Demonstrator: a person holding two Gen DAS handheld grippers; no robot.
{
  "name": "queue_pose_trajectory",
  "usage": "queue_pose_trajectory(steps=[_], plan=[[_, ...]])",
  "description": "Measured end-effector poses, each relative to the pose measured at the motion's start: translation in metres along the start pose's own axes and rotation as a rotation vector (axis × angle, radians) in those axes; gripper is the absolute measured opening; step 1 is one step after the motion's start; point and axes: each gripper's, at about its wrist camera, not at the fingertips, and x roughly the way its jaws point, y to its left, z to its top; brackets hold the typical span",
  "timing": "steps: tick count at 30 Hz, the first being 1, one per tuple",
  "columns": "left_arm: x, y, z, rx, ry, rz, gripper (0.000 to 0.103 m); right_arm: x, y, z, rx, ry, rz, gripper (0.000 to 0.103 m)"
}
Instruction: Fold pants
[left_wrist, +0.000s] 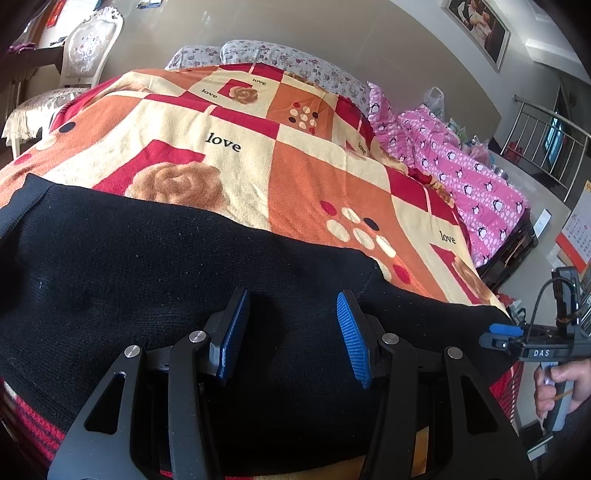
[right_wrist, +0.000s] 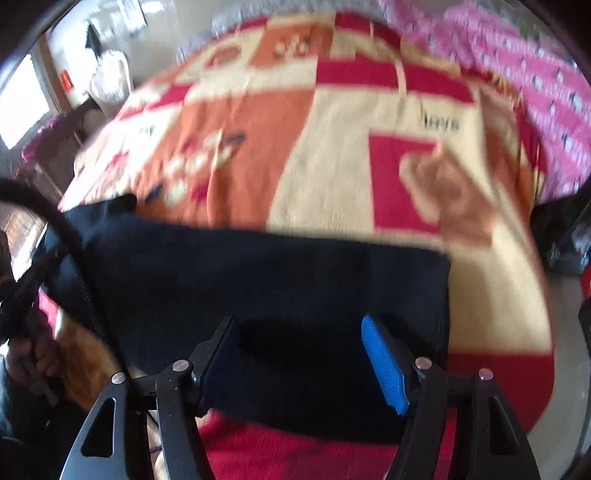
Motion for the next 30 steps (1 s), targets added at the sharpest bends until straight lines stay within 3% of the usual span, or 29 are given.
queue_pose_trajectory(steps=[2, 4, 7, 9, 12, 13, 15, 17, 19, 22, 25, 27, 30], plan=[[-0.001, 0.001, 0.000, 0.004, 0.000, 0.004, 0.049, 0.009, 0.001, 0.013, -0.005, 0.029, -0.036, 0.071], [-0.001, 0.002, 0.000, 0.003, 0.001, 0.002, 0.049, 0.021, 0.004, 0.025, -0.020, 0.053, -0.063, 0.082], [-0.006, 0.009, 0.002, -0.029, -0.004, -0.027, 0.049, 0.028, 0.001, 0.039, -0.036, 0.071, -0.070, 0.089], [-0.023, 0.019, 0.006, -0.072, -0.073, -0.012, 0.049, 0.026, 0.002, 0.042, -0.043, 0.091, -0.080, 0.086], [-0.048, 0.044, 0.013, -0.143, -0.164, 0.090, 0.049, 0.007, 0.007, 0.044, -0.018, 0.080, -0.093, 0.067], [-0.052, 0.057, 0.014, -0.175, -0.165, 0.136, 0.049, -0.001, 0.014, 0.045, -0.020, 0.045, -0.098, 0.067], [-0.052, 0.084, 0.013, -0.262, -0.091, 0.226, 0.048, -0.021, 0.037, 0.046, -0.056, -0.042, -0.060, 0.067], [-0.063, 0.101, 0.005, -0.309, -0.103, 0.169, 0.045, -0.028, 0.071, 0.050, -0.116, -0.079, 0.031, 0.067], [-0.074, 0.103, -0.003, -0.289, -0.114, 0.229, 0.034, -0.022, 0.109, 0.054, -0.183, -0.095, 0.115, 0.067], [-0.091, 0.112, -0.018, -0.301, -0.170, 0.256, 0.028, -0.003, 0.169, 0.060, -0.255, -0.094, 0.206, 0.067], [-0.099, 0.122, -0.027, -0.335, -0.196, 0.254, 0.022, 0.026, 0.219, 0.062, -0.316, -0.023, 0.335, 0.067], [-0.103, 0.120, -0.028, -0.325, -0.203, 0.271, 0.022, 0.045, 0.243, 0.062, -0.380, 0.011, 0.357, 0.067], [-0.113, 0.112, -0.026, -0.294, -0.237, 0.313, 0.022, 0.071, 0.247, 0.068, -0.401, 0.001, 0.262, 0.067]])
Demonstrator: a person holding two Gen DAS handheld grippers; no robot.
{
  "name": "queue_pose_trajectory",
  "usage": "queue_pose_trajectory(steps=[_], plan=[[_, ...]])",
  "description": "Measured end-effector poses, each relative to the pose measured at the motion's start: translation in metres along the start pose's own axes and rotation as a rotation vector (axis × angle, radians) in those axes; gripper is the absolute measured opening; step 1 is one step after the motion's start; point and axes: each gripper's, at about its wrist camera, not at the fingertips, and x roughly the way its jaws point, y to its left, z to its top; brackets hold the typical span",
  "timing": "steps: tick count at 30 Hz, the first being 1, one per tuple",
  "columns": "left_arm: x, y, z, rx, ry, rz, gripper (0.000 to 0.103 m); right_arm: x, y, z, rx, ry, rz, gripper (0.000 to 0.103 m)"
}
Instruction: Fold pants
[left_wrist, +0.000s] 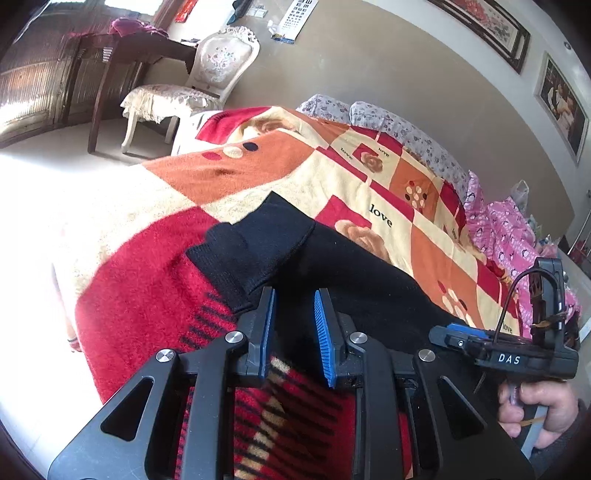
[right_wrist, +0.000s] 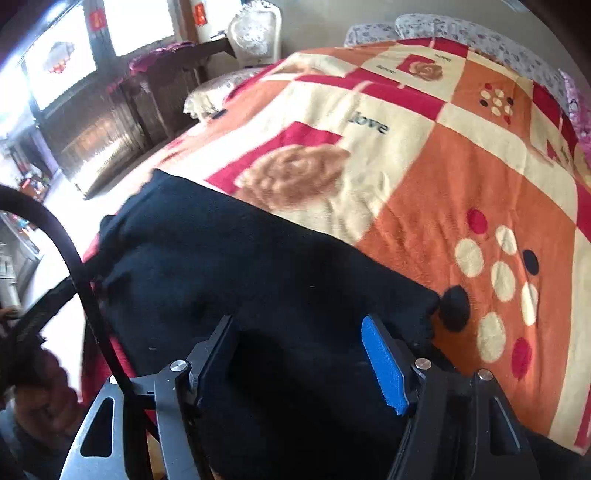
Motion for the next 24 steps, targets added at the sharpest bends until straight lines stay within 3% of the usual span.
queue_pose_trajectory(steps=[3, 6, 7, 8, 11, 12, 13, 15, 17, 20, 22, 24], plan=[[-0.007, -0.001, 0.018, 0.015, -0.061, 0.015, 0.023, -0.002, -0.012, 0.001, 0.076, -0.035, 0.051, 0.068], [0.005, -0.002, 0.038, 0.026, -0.028, -0.015, 0.023, -0.001, -0.001, -0.004, -0.011, -0.063, 0.031, 0.081], [0.011, -0.004, 0.041, 0.046, -0.006, -0.025, 0.030, 0.000, 0.006, -0.008, -0.055, -0.082, 0.015, 0.084], [0.020, -0.005, 0.042, 0.074, 0.024, -0.029, 0.031, 0.001, 0.007, -0.009, -0.070, -0.096, 0.001, 0.084], [0.037, 0.012, 0.031, 0.032, 0.090, 0.098, 0.031, 0.000, 0.002, -0.009, -0.057, -0.096, 0.010, 0.084], [0.035, 0.017, 0.027, 0.025, 0.075, 0.074, 0.031, -0.003, 0.000, -0.009, -0.049, -0.092, 0.023, 0.081], [0.030, 0.016, 0.025, 0.040, 0.062, 0.090, 0.031, -0.006, -0.004, -0.007, -0.035, -0.094, 0.030, 0.072], [0.021, 0.008, 0.026, 0.058, 0.058, 0.117, 0.031, -0.035, -0.018, -0.011, 0.028, -0.143, 0.027, 0.067], [0.011, -0.007, 0.031, 0.088, 0.030, 0.084, 0.031, -0.076, -0.037, -0.025, 0.078, -0.245, 0.006, 0.067], [0.000, -0.054, 0.035, 0.177, -0.022, -0.008, 0.035, -0.143, -0.080, -0.063, 0.184, -0.375, -0.100, 0.067], [0.000, -0.094, 0.027, 0.236, -0.011, -0.144, 0.054, -0.184, -0.117, -0.100, 0.316, -0.447, -0.147, 0.068], [0.009, -0.129, 0.014, 0.281, 0.028, -0.281, 0.055, -0.215, -0.153, -0.143, 0.494, -0.505, -0.143, 0.068]])
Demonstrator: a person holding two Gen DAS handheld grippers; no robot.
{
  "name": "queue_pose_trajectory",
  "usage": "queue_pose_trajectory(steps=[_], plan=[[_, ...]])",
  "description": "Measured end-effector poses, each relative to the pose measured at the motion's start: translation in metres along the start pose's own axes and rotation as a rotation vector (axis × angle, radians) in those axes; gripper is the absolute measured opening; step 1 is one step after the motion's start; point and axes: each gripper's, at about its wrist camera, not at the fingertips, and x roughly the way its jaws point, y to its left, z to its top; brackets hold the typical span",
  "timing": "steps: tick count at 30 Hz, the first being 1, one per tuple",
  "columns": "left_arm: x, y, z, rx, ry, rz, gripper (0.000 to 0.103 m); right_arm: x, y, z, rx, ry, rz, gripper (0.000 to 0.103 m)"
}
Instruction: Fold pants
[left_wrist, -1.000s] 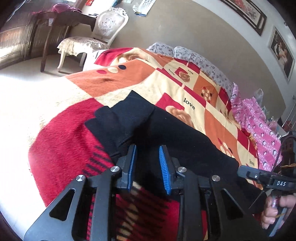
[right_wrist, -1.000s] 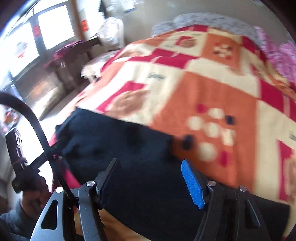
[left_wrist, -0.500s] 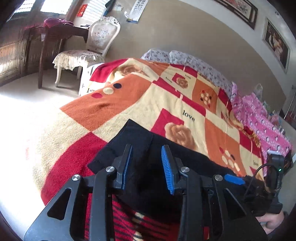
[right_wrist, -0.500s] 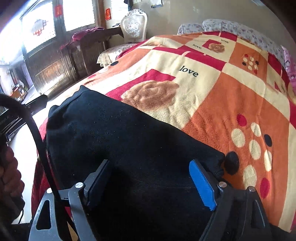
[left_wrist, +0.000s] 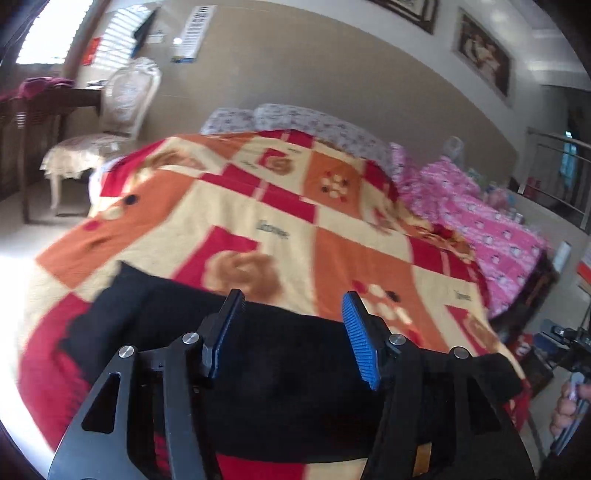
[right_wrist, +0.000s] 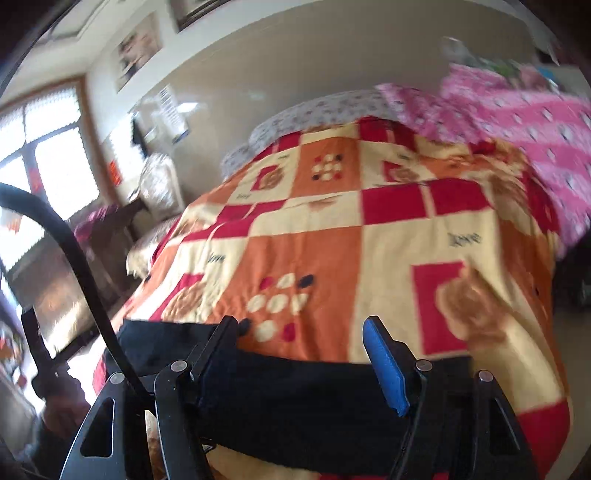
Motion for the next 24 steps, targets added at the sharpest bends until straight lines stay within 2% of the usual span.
queue_pose_trajectory(steps=[1, 3, 6, 8, 12, 13, 16, 18, 22, 24], plan=[[0.013, -0.018, -0.005, 0.035, 0.038, -0.054, 0.055, -0.017, -0.025, -0.006, 0.097, -0.020, 0.003, 0.068], [0.034, -0.043, -0.018, 0.096, 0.089, -0.115, 0.055, -0.038, -0.061, -0.025, 0.233, -0.026, 0.012, 0.068], [0.058, -0.059, -0.045, 0.164, 0.192, -0.177, 0.055, -0.046, -0.082, -0.055, 0.291, 0.019, -0.007, 0.068], [0.068, -0.060, -0.059, 0.185, 0.260, -0.165, 0.055, -0.041, -0.087, -0.073, 0.340, 0.052, -0.004, 0.068], [0.064, -0.058, -0.060, 0.190, 0.244, -0.155, 0.055, -0.017, -0.091, -0.101, 0.414, 0.100, 0.037, 0.068], [0.065, -0.058, -0.061, 0.189, 0.244, -0.153, 0.055, -0.019, -0.089, -0.101, 0.392, 0.052, 0.036, 0.068], [0.064, -0.059, -0.062, 0.199, 0.238, -0.144, 0.055, -0.015, -0.091, -0.095, 0.372, 0.018, -0.008, 0.065], [0.063, -0.061, -0.063, 0.205, 0.235, -0.141, 0.055, -0.011, -0.098, -0.093, 0.411, -0.007, -0.033, 0.058], [0.063, -0.060, -0.065, 0.202, 0.234, -0.142, 0.055, -0.013, -0.096, -0.101, 0.515, -0.081, -0.050, 0.058], [0.063, -0.061, -0.065, 0.205, 0.234, -0.140, 0.055, -0.007, -0.088, -0.102, 0.490, -0.037, 0.028, 0.058]])
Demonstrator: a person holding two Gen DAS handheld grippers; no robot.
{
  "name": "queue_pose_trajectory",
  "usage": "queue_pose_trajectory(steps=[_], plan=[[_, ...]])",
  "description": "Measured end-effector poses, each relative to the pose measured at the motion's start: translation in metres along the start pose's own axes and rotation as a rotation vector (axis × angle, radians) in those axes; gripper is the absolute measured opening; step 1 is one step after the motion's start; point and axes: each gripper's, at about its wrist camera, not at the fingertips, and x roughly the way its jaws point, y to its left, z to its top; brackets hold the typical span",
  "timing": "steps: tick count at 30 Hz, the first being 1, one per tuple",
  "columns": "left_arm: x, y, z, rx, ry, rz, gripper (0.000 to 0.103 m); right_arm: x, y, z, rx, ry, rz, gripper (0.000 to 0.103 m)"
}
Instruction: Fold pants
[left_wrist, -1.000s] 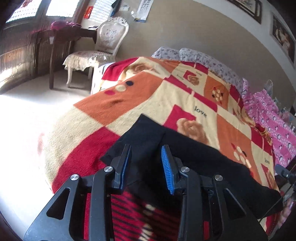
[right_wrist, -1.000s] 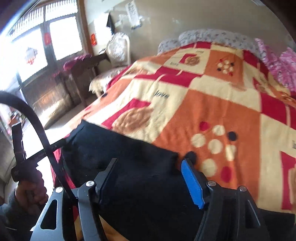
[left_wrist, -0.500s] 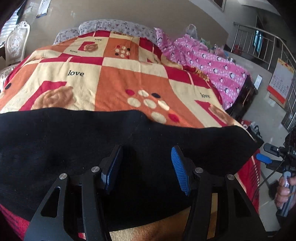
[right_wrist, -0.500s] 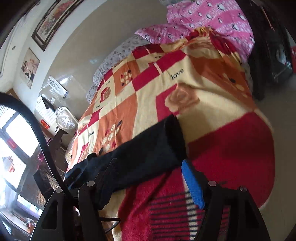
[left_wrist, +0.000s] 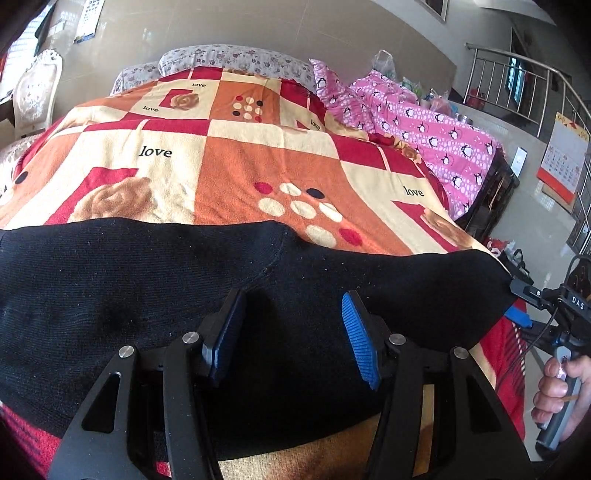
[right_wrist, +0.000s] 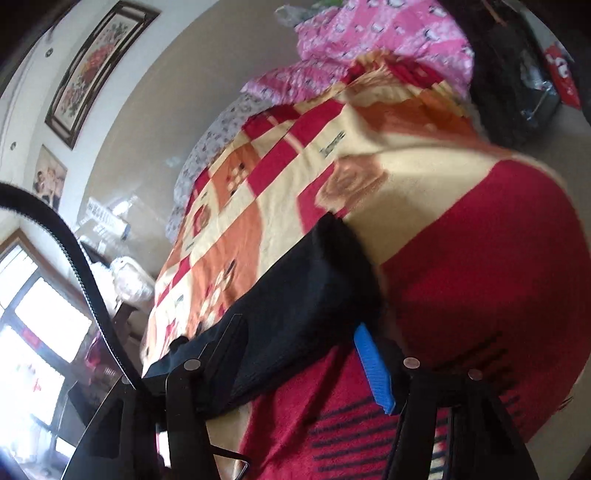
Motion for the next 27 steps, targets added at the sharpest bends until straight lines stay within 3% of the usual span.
queue_pose_trajectory(steps=[2, 5, 7, 8, 10, 14, 15, 16, 18, 23, 27], plan=[[0.000, 0.000, 0.000, 0.006, 0.000, 0.005, 0.055, -0.005, -0.003, -0.003, -0.006, -0.049, -0.019, 0.053], [0.000, -0.001, -0.001, 0.007, -0.002, 0.008, 0.055, -0.006, -0.012, -0.004, 0.062, -0.057, 0.040, 0.051], [0.001, -0.001, -0.001, 0.009, -0.002, 0.008, 0.055, -0.005, -0.003, -0.001, -0.031, -0.047, -0.018, 0.050], [0.000, -0.001, -0.001, 0.009, -0.002, 0.008, 0.055, -0.009, -0.006, 0.001, -0.029, -0.088, -0.062, 0.049], [0.001, -0.002, -0.001, 0.014, -0.003, 0.014, 0.055, -0.014, -0.018, 0.001, 0.052, -0.145, -0.054, 0.048], [0.001, -0.004, -0.001, 0.020, -0.004, 0.028, 0.055, -0.009, -0.006, -0.003, -0.056, -0.117, -0.069, 0.046], [0.000, -0.006, 0.000, 0.019, 0.000, 0.027, 0.055, -0.010, -0.011, -0.002, -0.038, -0.130, -0.064, 0.041], [-0.001, -0.008, 0.004, 0.008, 0.009, 0.004, 0.055, -0.010, -0.016, -0.003, -0.018, -0.139, -0.066, 0.033], [-0.004, -0.017, 0.015, -0.029, 0.034, -0.051, 0.055, -0.010, -0.019, -0.003, -0.024, -0.143, -0.065, 0.030], [0.006, -0.070, 0.053, -0.053, 0.122, -0.290, 0.055, -0.008, -0.009, -0.004, -0.137, -0.147, -0.128, 0.017], [0.038, -0.124, 0.080, 0.001, 0.266, -0.395, 0.055, -0.013, 0.026, -0.016, -0.390, -0.218, -0.251, 0.014]])
